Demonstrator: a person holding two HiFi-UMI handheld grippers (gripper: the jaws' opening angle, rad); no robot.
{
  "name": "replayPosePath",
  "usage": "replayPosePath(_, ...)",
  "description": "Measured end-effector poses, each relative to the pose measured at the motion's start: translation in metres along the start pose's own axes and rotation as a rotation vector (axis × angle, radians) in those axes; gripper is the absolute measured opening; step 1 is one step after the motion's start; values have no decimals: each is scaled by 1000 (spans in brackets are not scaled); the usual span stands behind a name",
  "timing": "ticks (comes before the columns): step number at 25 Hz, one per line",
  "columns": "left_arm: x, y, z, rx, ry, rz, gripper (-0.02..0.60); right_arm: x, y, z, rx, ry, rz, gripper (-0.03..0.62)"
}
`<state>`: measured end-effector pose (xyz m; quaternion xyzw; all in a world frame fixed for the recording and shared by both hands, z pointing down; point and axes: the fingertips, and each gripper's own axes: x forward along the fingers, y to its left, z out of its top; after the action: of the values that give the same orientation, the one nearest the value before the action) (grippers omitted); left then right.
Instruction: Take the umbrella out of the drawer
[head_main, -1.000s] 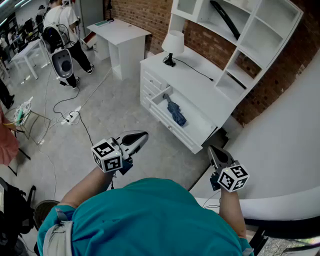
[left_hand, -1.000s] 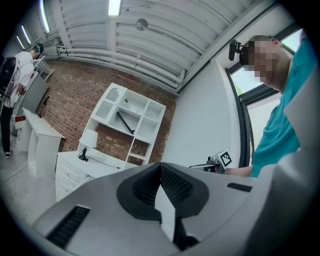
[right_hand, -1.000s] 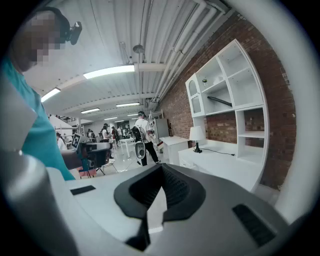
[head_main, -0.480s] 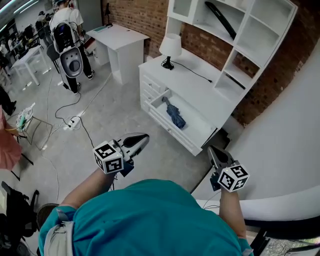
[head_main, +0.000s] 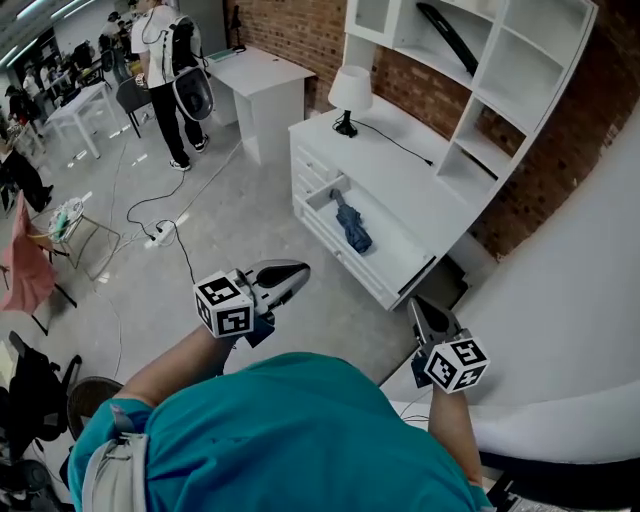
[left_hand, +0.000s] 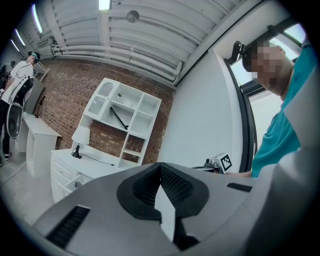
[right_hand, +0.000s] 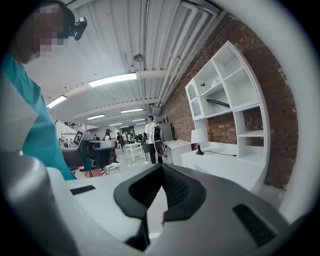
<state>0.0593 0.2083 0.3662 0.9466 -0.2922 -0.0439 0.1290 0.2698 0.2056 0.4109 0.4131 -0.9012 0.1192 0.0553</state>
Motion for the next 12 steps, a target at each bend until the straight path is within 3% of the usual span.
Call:
replayPosePath(7, 5, -15, -13, -37, -6, 45, 14, 6, 2, -18, -51, 34, 86, 21)
replayPosePath(12, -5, 40, -21, -73, -3, 78, 15, 63, 0, -27, -21, 59, 125, 21)
